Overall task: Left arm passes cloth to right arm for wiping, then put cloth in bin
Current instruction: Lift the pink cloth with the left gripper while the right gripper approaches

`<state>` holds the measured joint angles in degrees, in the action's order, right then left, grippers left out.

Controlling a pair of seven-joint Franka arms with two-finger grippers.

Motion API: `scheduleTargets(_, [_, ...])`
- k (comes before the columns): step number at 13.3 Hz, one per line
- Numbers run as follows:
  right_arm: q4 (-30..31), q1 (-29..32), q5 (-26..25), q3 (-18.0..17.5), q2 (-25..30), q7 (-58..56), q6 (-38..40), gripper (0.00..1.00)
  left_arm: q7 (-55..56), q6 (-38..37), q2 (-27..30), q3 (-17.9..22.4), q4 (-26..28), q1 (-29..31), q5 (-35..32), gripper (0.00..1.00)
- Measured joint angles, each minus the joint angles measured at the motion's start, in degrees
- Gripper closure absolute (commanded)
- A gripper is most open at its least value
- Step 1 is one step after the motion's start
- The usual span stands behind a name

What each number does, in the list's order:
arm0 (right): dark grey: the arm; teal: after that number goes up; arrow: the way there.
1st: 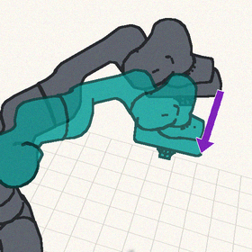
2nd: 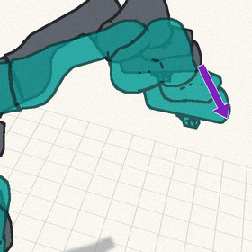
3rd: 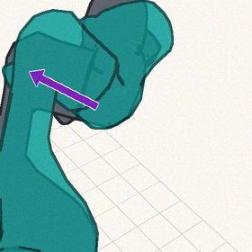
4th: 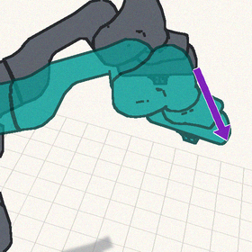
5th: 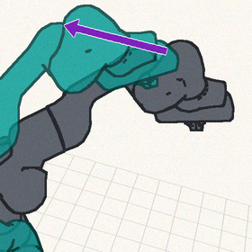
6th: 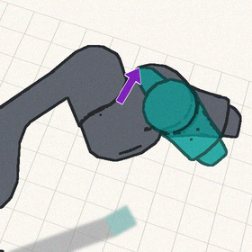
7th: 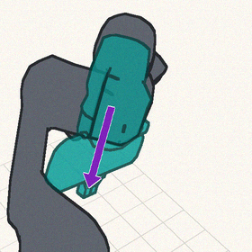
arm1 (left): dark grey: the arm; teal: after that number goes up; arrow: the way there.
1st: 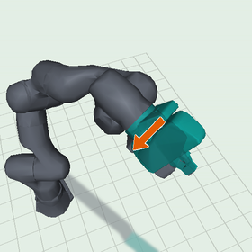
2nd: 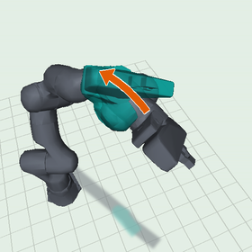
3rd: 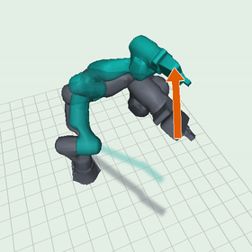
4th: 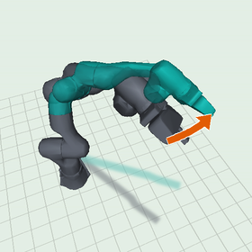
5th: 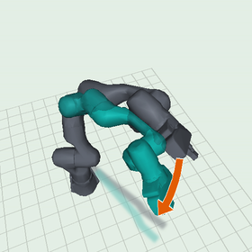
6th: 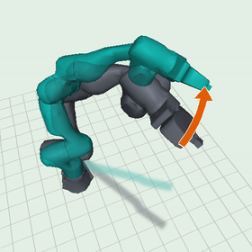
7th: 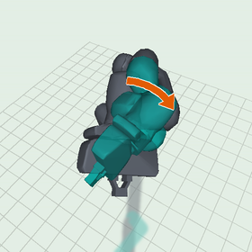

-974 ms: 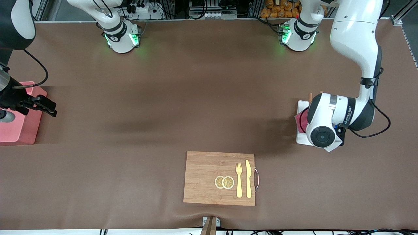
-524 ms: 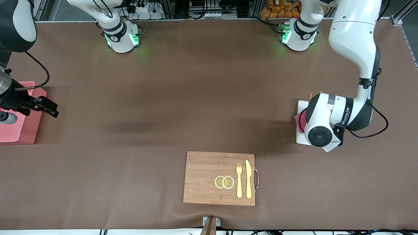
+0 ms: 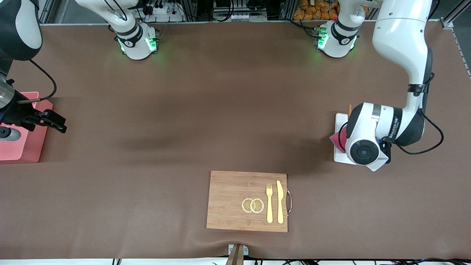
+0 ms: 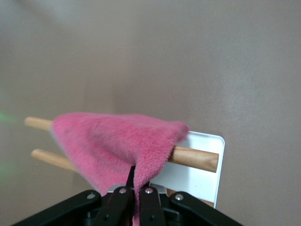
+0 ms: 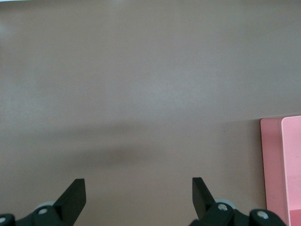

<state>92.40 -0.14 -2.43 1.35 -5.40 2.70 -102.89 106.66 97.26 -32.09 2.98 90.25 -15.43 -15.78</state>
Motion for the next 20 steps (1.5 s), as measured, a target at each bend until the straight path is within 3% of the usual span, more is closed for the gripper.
scheduleTargets(3, [-2.5,0.0,0.0,0.1,0.0,0.5,2.4,0.00,-2.2,-5.7,4.1,-2.2,-0.4,-1.4,-1.7,1.00])
scheduleTargets(7, [-6.4,-0.9,3.1,-0.1,0.1,9.6,7.3,0.00,-4.7,-9.2,7.0,-3.1,-3.0,-7.9,-3.1,1.00])
scheduleTargets(9, [-6.8,-2.0,7.3,-0.1,0.0,17.0,9.7,0.00,-5.8,-9.4,8.0,-4.7,-4.1,-10.2,-3.1,1.00])
scheduleTargets(13, [-6.8,-2.6,18.9,-0.1,-1.2,33.9,14.2,0.00,-9.5,-9.3,9.7,-12.3,-6.0,-10.8,-0.9,1.00])
scheduleTargets(18, [-6.7,-9.7,23.5,-0.3,-5.7,54.4,14.5,0.00,-10.2,-0.3,9.7,-21.0,-8.4,-11.2,5.5,1.00])
scheduleTargets(20, [-6.6,-11.0,31.1,-0.3,-9.3,62.0,14.2,0.00,-10.2,4.8,9.7,-24.0,-9.3,-11.3,8.8,1.00])
